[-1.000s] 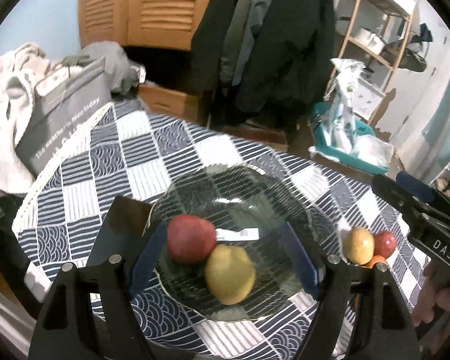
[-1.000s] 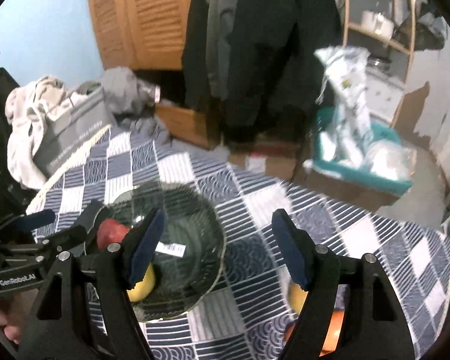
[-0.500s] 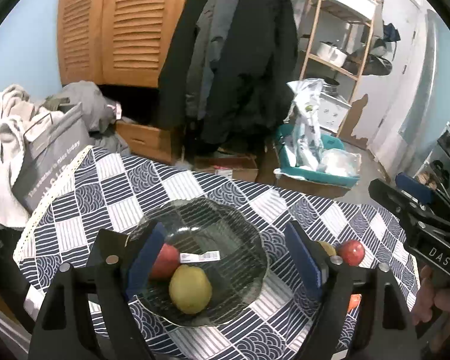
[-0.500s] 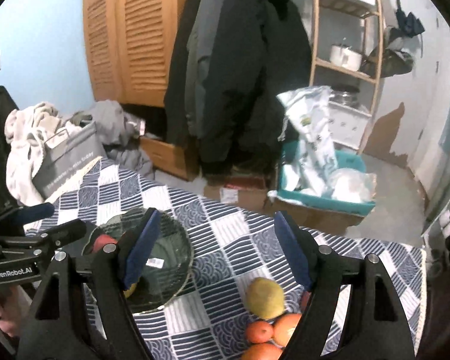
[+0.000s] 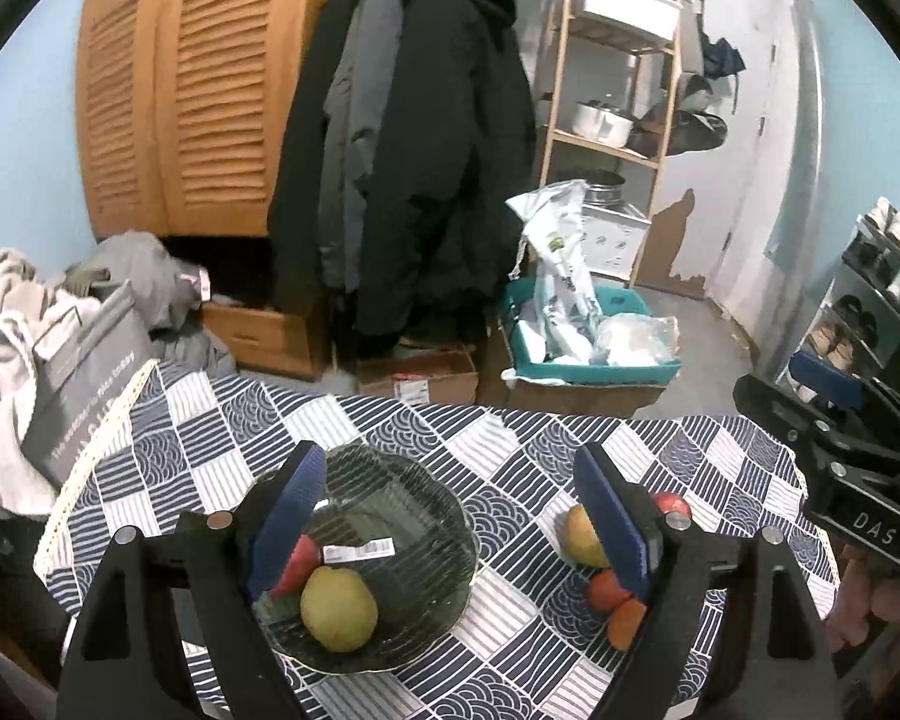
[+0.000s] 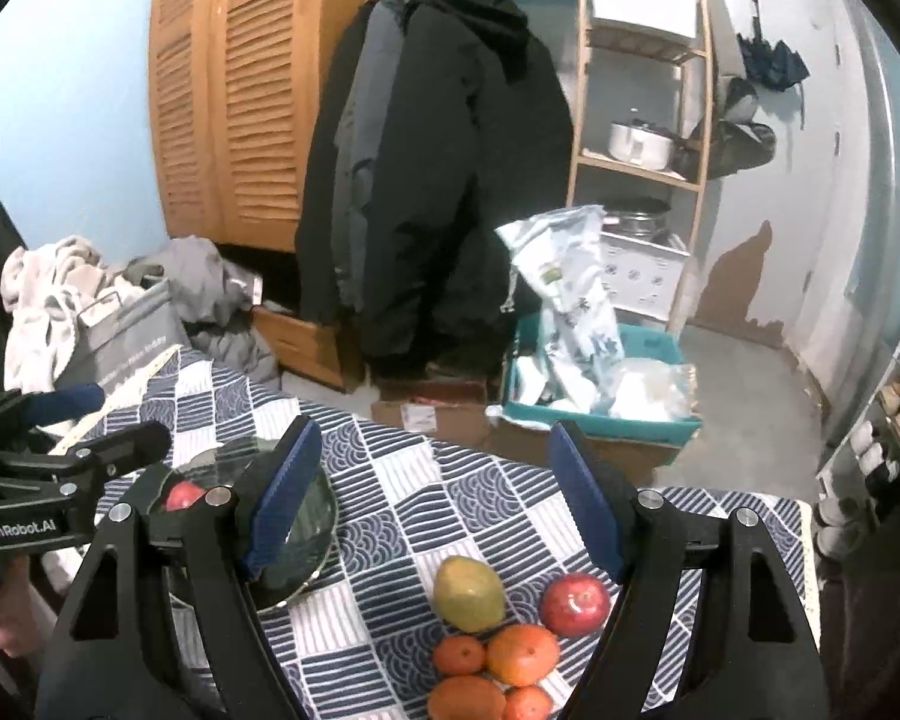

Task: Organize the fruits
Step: 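Withdraw both tools from the glass bowl back toward the remaining fruit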

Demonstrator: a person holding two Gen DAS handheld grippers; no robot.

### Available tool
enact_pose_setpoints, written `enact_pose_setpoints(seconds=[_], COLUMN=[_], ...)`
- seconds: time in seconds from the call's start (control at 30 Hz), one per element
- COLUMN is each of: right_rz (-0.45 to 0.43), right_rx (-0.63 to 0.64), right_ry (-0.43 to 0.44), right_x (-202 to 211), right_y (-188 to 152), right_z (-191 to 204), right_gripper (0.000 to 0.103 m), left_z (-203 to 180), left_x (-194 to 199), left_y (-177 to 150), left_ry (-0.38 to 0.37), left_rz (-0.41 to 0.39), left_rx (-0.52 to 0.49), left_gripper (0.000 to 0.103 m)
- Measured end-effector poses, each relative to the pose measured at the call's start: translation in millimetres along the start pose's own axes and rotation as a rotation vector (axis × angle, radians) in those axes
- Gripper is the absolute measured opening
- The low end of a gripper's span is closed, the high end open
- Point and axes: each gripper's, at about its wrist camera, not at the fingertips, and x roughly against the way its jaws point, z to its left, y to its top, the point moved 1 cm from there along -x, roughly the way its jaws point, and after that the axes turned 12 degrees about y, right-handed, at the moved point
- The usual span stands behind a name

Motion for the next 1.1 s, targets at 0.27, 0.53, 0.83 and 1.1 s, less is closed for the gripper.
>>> enact_pose_setpoints(seconds=[0.27,0.53,0.83,1.1], right_rz=[-0.019,-0.026,-0.008,0.013], right_rx=[-0.037,-0.065,-0.113,-0.144], right_ry=[-0.045,-0.093,-0.136,-0.163], right_x=[27.5,45.5,56.8,59.0], right_y=[-7.7,-15.8,-32.3,-46.5], right_z=[-27.5,-55.1,-84.0,-103.3], right_gripper=[0.078,0.078,0.078,0.078], left_z=[-24.7,-50.7,-79.3,-104.3], left_x=[11.2,11.6,3.0,-10.5], left_y=[5.6,7.8,3.7,-2.5], left_ry=[-0.01,-0.031,-0.059,-0.062], left_rz=[-0.031,-0.027,0.009,0.039], left_rx=[-0.034,-0.067,-0.102,-0.145], left_gripper=[0.087,0.087,0.087,0.087])
